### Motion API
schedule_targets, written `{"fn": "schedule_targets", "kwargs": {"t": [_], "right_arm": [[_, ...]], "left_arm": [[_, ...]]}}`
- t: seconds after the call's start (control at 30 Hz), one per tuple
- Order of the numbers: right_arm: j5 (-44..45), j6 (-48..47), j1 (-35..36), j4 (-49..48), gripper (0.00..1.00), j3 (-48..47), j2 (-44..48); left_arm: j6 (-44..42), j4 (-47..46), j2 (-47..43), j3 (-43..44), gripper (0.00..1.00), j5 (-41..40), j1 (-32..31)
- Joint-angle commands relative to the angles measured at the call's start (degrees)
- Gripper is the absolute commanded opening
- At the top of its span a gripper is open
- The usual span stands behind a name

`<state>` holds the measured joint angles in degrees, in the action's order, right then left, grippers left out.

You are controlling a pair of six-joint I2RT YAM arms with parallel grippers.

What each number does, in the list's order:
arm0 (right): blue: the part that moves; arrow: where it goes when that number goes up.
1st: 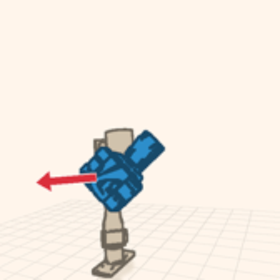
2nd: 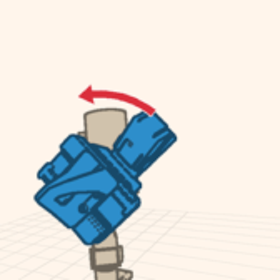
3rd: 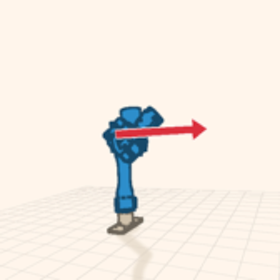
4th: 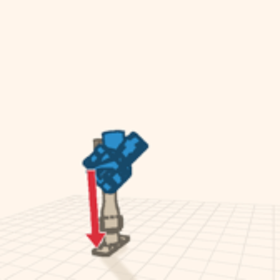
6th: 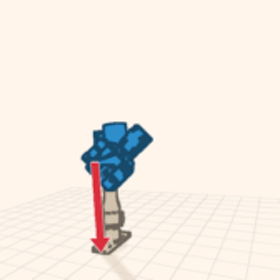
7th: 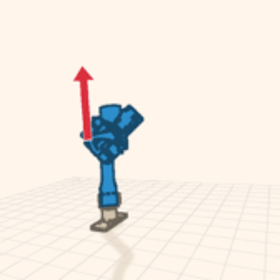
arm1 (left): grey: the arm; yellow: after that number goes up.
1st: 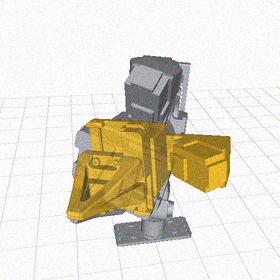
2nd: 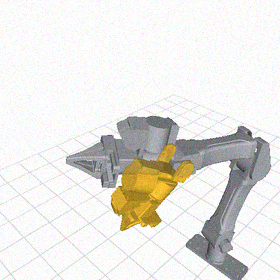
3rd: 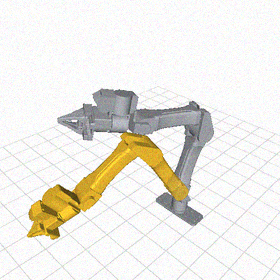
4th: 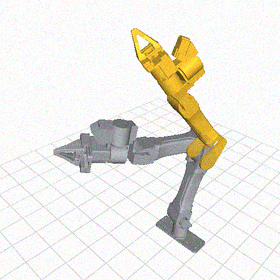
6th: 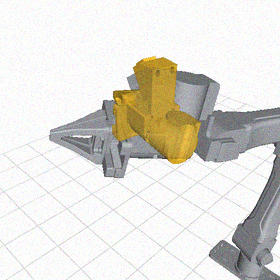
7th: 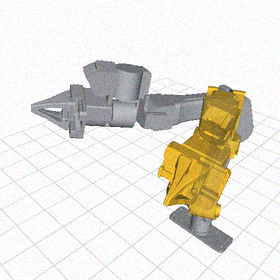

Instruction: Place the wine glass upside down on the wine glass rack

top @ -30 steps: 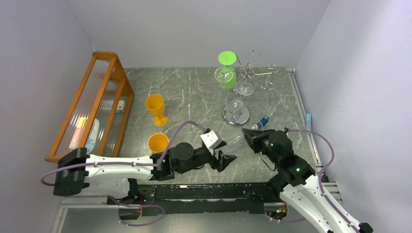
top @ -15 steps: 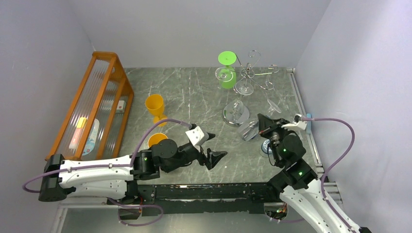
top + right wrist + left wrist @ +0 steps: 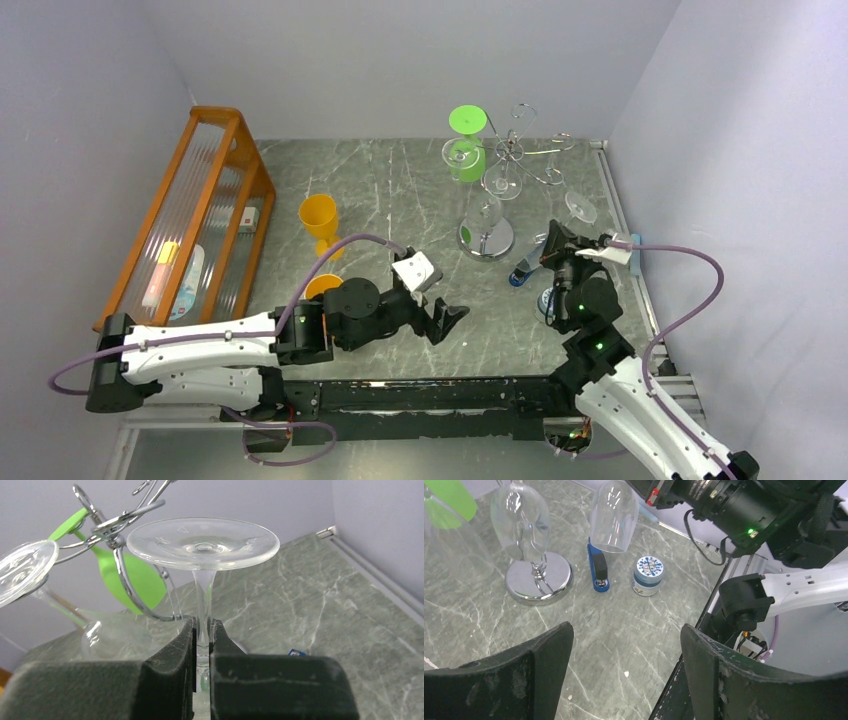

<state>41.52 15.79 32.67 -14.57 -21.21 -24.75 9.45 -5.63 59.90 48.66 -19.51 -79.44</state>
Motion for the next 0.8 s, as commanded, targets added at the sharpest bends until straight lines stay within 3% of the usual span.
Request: {"fn": "schedule_targets", "kwargs": {"t": [0.0,0.17,0.47,0.77], "right_arm": [[0.38,-4.37,-3.24,-8.94,0.0,-3.24,-3.42],[-7.71,-2.42,-11.15,-9.7,0.0,-4.69,-7.63],[-32.37,0.89,-27.42,-16.23,0.0,-5.33,-15.61],[-50.98,6.99,-37.46,-23.53,0.0,-7.53,-22.06]], "left_arm": [[0.96,8.01,2.29,6.63,0.81,-0.82,-0.01],[1.63,13.13,4.51,9.79,0.8,-2.16,-0.01],[2.78,16.47,4.46,11.79,0.85,-3.93,0.05],[2.41,20.37,4.59,14.36,0.91,-3.78,-0.01]]}}
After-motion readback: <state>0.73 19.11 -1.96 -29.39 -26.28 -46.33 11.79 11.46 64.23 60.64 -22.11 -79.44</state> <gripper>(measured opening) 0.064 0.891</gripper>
